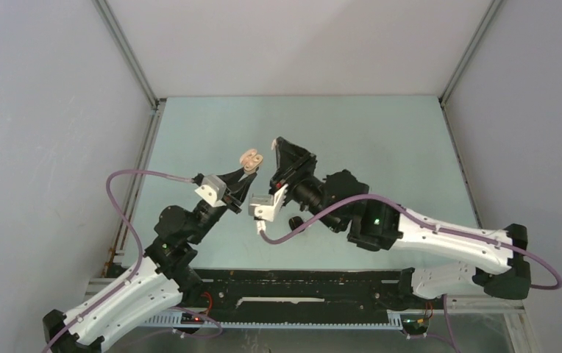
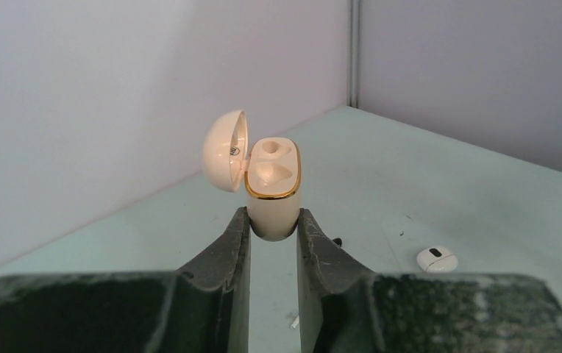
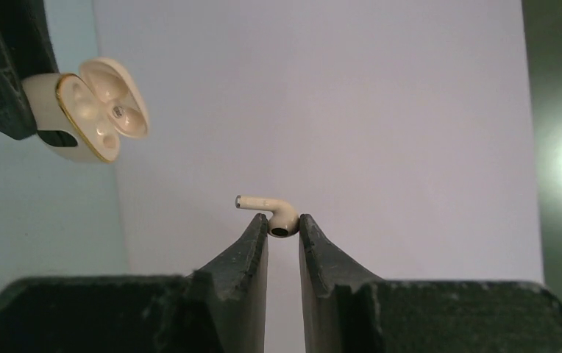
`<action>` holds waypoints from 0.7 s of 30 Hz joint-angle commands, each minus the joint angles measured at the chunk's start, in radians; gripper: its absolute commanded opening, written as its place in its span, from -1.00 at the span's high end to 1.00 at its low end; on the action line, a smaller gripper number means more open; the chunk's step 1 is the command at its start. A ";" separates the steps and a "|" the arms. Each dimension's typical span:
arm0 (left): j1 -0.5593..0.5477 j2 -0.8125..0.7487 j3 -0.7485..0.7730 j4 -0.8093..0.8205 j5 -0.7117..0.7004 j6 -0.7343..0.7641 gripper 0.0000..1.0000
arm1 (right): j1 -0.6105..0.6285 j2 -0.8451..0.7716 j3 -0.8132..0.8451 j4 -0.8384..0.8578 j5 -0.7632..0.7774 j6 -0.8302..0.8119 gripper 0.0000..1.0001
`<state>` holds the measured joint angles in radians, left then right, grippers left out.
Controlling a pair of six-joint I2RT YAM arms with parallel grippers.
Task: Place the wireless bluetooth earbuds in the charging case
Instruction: Insert the right earbud into the right side groove of the charging case.
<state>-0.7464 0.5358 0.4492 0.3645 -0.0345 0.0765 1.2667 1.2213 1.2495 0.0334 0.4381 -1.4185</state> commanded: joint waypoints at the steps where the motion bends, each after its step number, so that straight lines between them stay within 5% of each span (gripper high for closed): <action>1: -0.022 -0.015 0.024 0.112 -0.029 0.167 1.00 | 0.070 0.058 -0.047 0.272 0.145 -0.238 1.00; 7: -0.027 -0.073 -0.041 0.175 -0.014 0.211 1.00 | 0.120 0.082 -0.116 0.534 0.079 -0.333 1.00; 21: -0.038 -0.113 -0.070 0.160 0.027 0.289 1.00 | 0.085 0.090 -0.211 0.614 -0.026 -0.362 1.00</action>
<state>-0.7769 0.4183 0.3717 0.4923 -0.0242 0.3237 1.3605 1.3136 1.0348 0.5594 0.4393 -1.7439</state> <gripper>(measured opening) 0.241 0.204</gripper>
